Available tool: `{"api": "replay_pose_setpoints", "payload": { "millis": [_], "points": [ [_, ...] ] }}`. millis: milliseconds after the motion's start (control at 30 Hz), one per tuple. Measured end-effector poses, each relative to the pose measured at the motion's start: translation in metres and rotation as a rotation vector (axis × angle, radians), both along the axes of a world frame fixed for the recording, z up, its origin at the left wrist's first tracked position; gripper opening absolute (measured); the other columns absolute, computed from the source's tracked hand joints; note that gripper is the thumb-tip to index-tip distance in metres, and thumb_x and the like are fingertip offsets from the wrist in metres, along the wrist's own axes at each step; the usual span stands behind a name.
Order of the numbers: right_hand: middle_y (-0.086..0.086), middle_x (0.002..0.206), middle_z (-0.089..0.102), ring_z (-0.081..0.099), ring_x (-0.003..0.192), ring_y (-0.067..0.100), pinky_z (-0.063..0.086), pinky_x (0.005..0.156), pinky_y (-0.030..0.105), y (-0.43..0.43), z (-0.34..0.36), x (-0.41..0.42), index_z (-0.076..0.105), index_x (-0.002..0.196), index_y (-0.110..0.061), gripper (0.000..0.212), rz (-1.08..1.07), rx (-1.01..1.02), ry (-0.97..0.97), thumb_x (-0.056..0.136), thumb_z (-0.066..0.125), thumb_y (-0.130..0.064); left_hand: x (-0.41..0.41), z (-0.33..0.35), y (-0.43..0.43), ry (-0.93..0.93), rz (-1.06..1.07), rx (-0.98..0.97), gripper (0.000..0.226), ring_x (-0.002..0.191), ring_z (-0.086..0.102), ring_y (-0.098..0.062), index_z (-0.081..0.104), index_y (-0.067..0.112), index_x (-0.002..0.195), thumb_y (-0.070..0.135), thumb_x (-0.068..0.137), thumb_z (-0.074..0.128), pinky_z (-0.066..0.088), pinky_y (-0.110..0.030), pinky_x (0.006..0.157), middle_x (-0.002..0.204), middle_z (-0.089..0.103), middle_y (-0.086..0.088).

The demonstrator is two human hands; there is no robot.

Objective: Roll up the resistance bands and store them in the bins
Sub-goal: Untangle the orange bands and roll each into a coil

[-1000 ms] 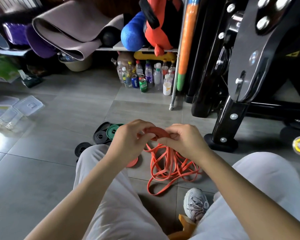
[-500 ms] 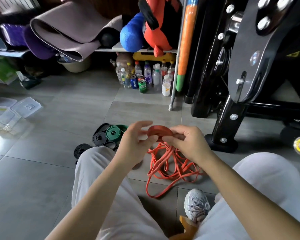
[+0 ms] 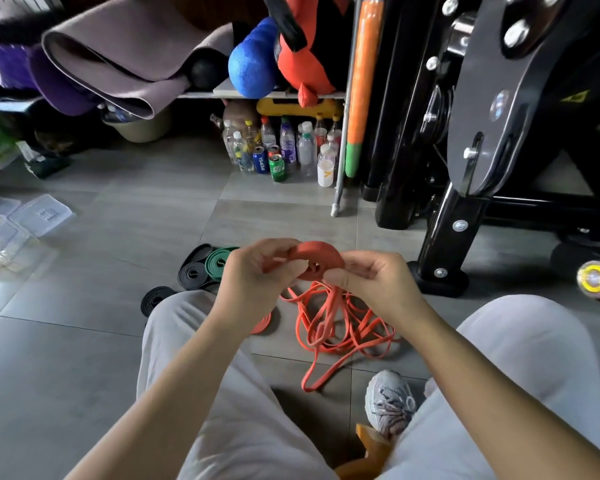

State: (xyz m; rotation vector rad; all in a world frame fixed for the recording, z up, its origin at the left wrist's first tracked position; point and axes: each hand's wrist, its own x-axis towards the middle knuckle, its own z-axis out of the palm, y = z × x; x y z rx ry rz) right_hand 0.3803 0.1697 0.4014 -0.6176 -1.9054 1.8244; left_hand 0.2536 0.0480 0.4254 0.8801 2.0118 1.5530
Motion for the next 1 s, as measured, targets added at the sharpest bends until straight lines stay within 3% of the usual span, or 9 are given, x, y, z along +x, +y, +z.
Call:
{"api": "replay_pose_setpoints", "payload": {
  "millis": [167,233,267,433,533,633,700,833,1000],
  "points": [
    [0.001,0.078,0.074,0.067,0.074,0.011,0.054,0.070,0.018,-0.011,-0.002,-0.006,0.070,0.087,-0.019,0.020,-0.115,-0.103,0.083,0.078,0.070,-0.002,0.019,-0.007,0.006,-0.716,0.042,0.328,0.023,0.075,0.069,-0.017,0.065,0.003,0.093,0.009,0.071,0.064,0.056,-0.027,0.074,0.082,0.072,-0.010],
    [-0.006,0.076,0.073,0.068,0.074,0.009,0.055,0.071,0.020,-0.011,-0.004,-0.006,0.070,0.085,-0.025,0.022,-0.118,-0.052,0.070,0.079,0.070,-0.003,0.022,-0.010,0.007,-0.755,0.071,0.307,0.025,0.074,0.069,-0.015,0.063,0.000,0.098,0.006,0.074,0.064,0.057,-0.026,0.073,0.087,0.069,-0.013],
    [-0.006,0.077,0.074,0.068,0.075,0.010,0.055,0.073,0.021,-0.010,-0.005,-0.006,0.069,0.085,-0.026,0.023,-0.106,-0.009,0.044,0.080,0.070,-0.004,0.021,-0.010,0.007,-0.619,0.087,0.221,0.022,0.076,0.069,-0.015,0.062,0.004,0.099,0.002,0.077,0.064,0.058,-0.025,0.072,0.090,0.067,-0.012],
    [-0.021,0.064,0.062,0.057,0.065,0.002,0.045,0.069,0.030,0.001,-0.004,-0.003,0.072,0.089,-0.014,0.008,0.040,0.534,-0.228,0.083,0.069,-0.018,-0.002,-0.008,-0.001,0.738,-0.160,-0.236,0.045,0.098,0.060,-0.018,0.056,0.025,0.123,0.024,0.080,0.067,0.051,-0.033,0.077,0.112,0.061,0.004],
    [-0.010,0.069,0.062,0.053,0.069,0.005,0.044,0.068,0.033,0.001,0.003,-0.004,0.072,0.090,-0.015,0.010,0.098,0.681,-0.237,0.082,0.069,-0.021,-0.008,0.009,0.002,0.937,-0.342,-0.474,0.031,0.096,0.061,-0.025,0.063,0.023,0.114,0.026,0.083,0.063,0.049,-0.036,0.079,0.103,0.066,0.002],
    [-0.018,0.065,0.059,0.055,0.069,-0.008,0.042,0.066,0.017,-0.002,0.006,0.000,0.073,0.089,-0.016,0.011,0.052,0.602,-0.171,0.079,0.074,-0.020,-0.012,0.017,0.003,0.749,-0.286,-0.442,0.024,0.086,0.061,-0.010,0.069,0.025,0.103,0.019,0.080,0.068,0.045,-0.024,0.077,0.093,0.068,0.011],
    [-0.012,0.074,0.068,0.061,0.074,-0.004,0.047,0.074,0.018,0.000,0.002,0.004,0.073,0.091,-0.016,0.014,0.009,0.498,-0.159,0.078,0.075,-0.019,-0.010,0.017,0.002,0.555,-0.190,-0.355,0.018,0.069,0.060,0.004,0.071,0.027,0.088,0.013,0.076,0.072,0.043,-0.012,0.067,0.072,0.067,0.019],
    [-0.002,0.085,0.074,0.068,0.078,0.006,0.053,0.080,0.025,0.000,-0.006,0.006,0.073,0.095,-0.012,0.017,-0.063,0.328,-0.106,0.078,0.075,-0.012,0.000,0.008,0.003,0.247,-0.054,-0.159,0.040,0.064,0.067,-0.007,0.066,0.045,0.067,0.006,0.074,0.074,0.050,-0.019,0.066,0.068,0.071,0.013],
    [-0.003,0.079,0.073,0.068,0.074,0.011,0.055,0.073,0.024,-0.002,-0.005,0.002,0.070,0.086,-0.019,0.015,-0.149,0.044,-0.028,0.078,0.073,-0.006,0.007,-0.006,0.008,-0.014,0.081,0.056,0.028,0.057,0.064,-0.011,0.071,0.029,0.079,0.002,0.074,0.073,0.054,-0.024,0.055,0.064,0.070,0.009]
  ]
}}
